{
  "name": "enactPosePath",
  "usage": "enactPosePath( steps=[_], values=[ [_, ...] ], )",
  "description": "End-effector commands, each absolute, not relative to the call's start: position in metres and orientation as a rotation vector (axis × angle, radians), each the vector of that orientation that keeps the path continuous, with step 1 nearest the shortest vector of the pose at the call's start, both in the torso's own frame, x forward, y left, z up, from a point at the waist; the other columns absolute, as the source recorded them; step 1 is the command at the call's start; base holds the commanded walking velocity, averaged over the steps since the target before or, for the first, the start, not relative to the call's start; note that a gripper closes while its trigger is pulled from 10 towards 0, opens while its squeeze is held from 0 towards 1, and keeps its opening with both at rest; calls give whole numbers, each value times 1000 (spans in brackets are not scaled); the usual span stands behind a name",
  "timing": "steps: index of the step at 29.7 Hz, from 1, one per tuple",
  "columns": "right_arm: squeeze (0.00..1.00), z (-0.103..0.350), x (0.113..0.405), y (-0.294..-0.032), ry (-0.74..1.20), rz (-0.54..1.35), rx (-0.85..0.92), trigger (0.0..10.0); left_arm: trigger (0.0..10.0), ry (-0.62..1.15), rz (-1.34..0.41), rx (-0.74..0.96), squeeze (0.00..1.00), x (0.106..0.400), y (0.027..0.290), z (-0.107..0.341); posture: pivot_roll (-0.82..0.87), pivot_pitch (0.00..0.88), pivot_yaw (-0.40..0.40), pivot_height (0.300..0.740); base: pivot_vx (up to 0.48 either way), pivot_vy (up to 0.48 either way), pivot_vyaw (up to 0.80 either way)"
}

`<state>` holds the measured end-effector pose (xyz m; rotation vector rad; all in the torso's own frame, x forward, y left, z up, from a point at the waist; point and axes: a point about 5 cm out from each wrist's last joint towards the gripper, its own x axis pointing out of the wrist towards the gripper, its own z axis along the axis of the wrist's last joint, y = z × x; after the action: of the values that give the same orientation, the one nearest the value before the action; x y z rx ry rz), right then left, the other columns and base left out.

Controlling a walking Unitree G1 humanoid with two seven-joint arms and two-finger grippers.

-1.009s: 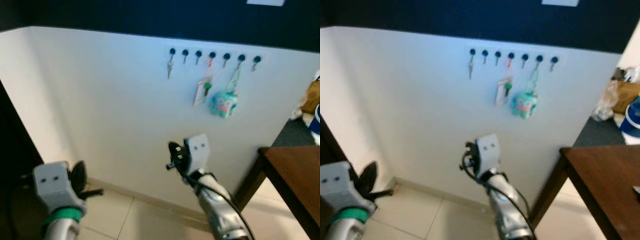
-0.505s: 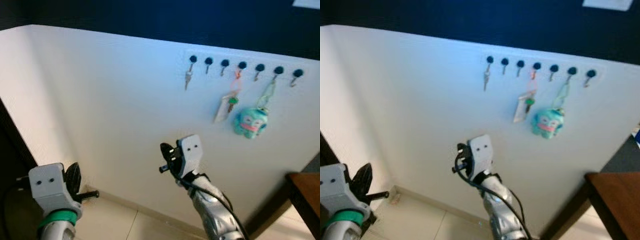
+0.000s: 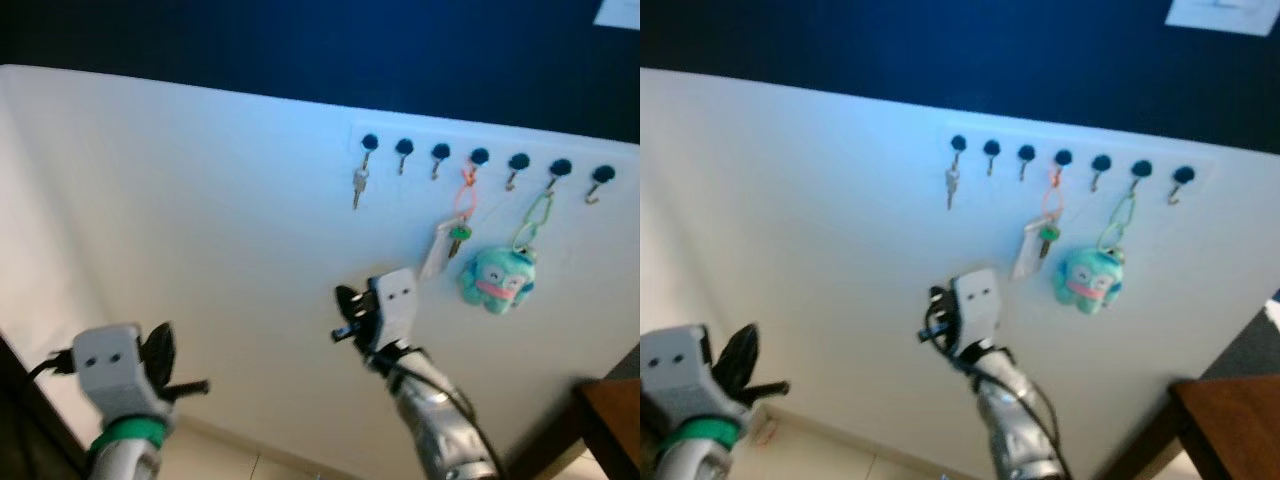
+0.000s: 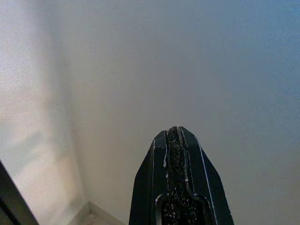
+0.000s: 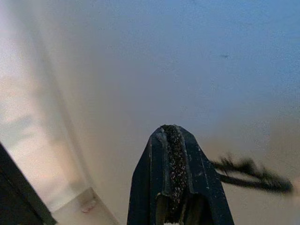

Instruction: Hang keys on a hook

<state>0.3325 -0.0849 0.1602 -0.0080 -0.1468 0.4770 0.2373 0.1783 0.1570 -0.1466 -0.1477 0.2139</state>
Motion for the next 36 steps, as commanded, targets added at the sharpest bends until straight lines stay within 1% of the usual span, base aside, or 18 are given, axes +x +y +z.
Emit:
enactPosePath(
  steps=[1,9,15,17,20,27,34,36],
  values=[
    [0,160,332,-87,-149,472,-6,10000,10000,-141,223,-137,0,236,178,155,-61,13,86,740,0,0,0],
    [0,163,332,-87,-161,473,-6,10000,10000,-143,224,-136,0,237,179,155,-61,13,86,740,0,0,0],
    [0,177,335,-86,-219,451,27,10000,10000,-145,224,-135,0,237,178,155,-61,13,86,740,0,0,0],
    [0,191,340,-81,-253,450,67,10000,10000,-148,221,-138,0,237,177,155,-67,17,91,740,0,0,0],
    [0,199,342,-78,-275,460,65,10000,10000,-153,215,-142,0,238,176,156,-69,24,95,740,0,0,0],
    [0,234,346,-69,-368,479,94,10000,10000,-148,205,-139,0,239,175,157,-66,40,95,740,0,0,0],
    [0,251,346,-70,-433,459,88,10000,10000,-146,205,-134,0,240,174,157,-65,47,93,740,0,0,0],
    [0,262,345,-76,-491,402,72,10000,10000,-147,202,-137,0,240,173,157,-66,55,93,740,0,0,0]
  ],
)
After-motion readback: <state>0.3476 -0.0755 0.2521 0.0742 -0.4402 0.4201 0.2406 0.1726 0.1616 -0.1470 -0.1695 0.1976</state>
